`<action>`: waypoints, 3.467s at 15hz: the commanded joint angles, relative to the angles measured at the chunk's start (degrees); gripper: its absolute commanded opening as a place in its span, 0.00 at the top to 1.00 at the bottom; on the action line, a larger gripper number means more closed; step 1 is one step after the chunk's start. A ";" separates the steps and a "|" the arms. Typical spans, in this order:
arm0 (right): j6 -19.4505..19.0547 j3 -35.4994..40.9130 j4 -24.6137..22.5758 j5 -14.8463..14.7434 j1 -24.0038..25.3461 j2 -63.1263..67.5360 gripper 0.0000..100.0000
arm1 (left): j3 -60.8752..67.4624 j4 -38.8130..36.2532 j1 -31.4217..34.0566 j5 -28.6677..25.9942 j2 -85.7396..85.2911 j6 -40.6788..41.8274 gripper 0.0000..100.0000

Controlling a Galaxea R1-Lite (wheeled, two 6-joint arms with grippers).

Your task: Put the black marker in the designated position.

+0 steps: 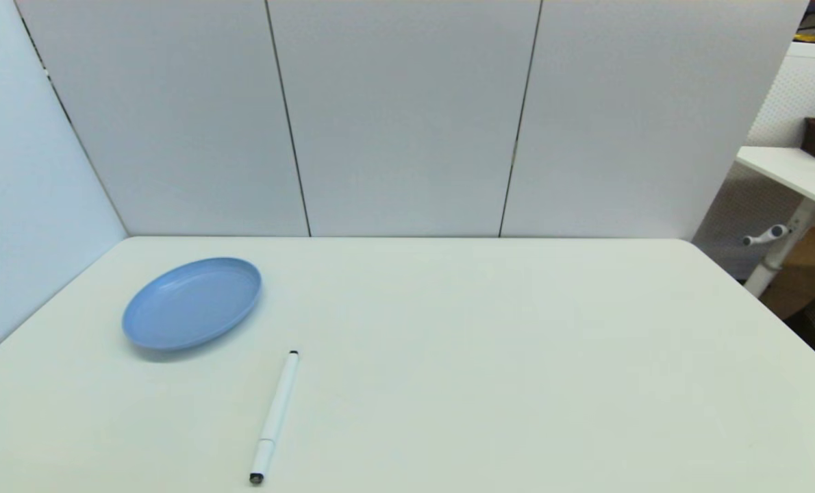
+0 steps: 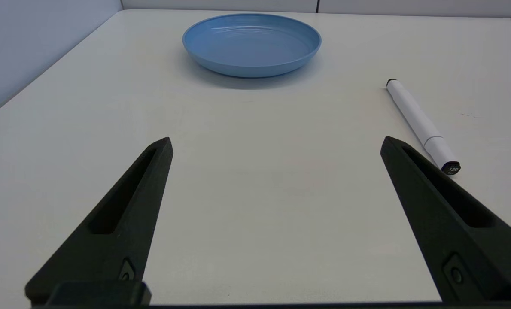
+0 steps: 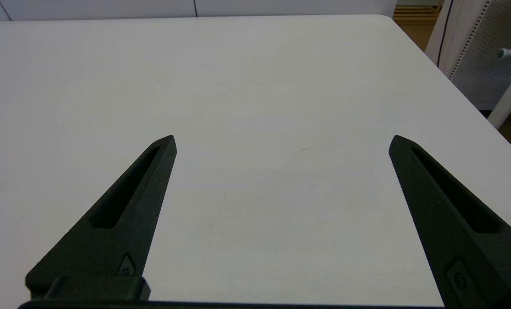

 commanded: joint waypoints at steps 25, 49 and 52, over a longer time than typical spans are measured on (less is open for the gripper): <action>-0.11 0.00 0.10 0.01 0.01 0.00 0.00 | -61.26 8.68 -16.70 -0.26 59.40 13.91 0.00; -0.11 0.00 0.10 0.01 0.01 0.00 0.00 | -47.29 15.27 -46.67 32.08 88.84 -37.69 0.00; -0.11 0.00 0.01 0.01 0.01 0.09 0.00 | -44.91 13.51 -46.85 32.08 89.63 -37.69 0.00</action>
